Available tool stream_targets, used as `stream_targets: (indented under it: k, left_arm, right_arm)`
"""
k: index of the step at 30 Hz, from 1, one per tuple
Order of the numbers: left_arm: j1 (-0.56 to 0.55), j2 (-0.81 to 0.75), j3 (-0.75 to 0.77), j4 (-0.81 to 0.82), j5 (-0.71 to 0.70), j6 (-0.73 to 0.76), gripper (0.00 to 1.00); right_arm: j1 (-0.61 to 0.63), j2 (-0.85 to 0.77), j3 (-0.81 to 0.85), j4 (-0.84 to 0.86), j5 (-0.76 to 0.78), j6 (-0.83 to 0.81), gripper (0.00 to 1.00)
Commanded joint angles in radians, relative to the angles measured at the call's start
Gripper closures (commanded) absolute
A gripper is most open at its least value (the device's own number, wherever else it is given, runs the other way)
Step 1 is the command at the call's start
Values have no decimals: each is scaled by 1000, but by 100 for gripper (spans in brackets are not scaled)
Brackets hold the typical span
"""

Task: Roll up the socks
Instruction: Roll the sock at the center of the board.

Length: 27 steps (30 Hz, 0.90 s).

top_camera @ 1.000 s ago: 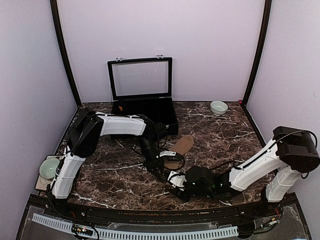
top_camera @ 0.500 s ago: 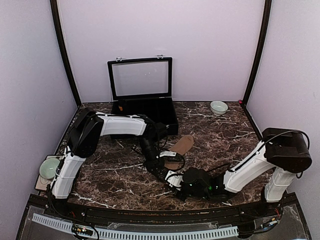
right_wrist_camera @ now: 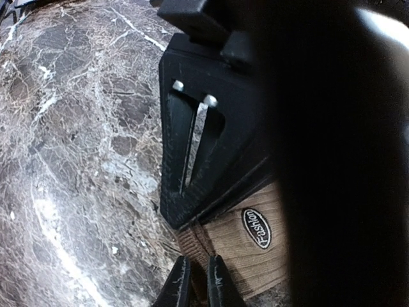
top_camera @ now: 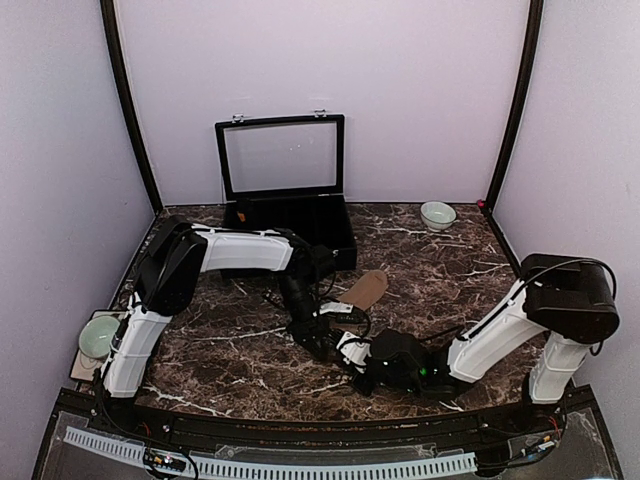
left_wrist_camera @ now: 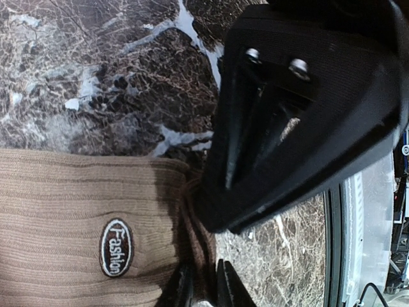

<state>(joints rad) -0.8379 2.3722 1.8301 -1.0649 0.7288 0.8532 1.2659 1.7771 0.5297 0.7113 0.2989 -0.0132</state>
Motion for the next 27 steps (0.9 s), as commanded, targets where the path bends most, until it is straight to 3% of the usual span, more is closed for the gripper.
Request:
stream_targets:
  k: [1,4,13,23,27]
  left_arm:
    - [-3,39,-32,-7,-171,16,82]
    - [-3,38,-30,-6,-169,16,80]
    - [19,-87,-125,102,-183,-54,50]
    - [37,-353,-355,267,-238,-74,47]
    - [37,-352,-393,295,-197,-75,51]
  right_arm:
    - [-14,18,-23,41,-23,38,91]
    - [-18,30,-20,44,-44,52,100]
    - [-35,40,-33,54,-82,162,100]
    - [-132,-51,-83,-7,-266,351,100]
    - [-138,-71,-79,-1,-295,325,100]
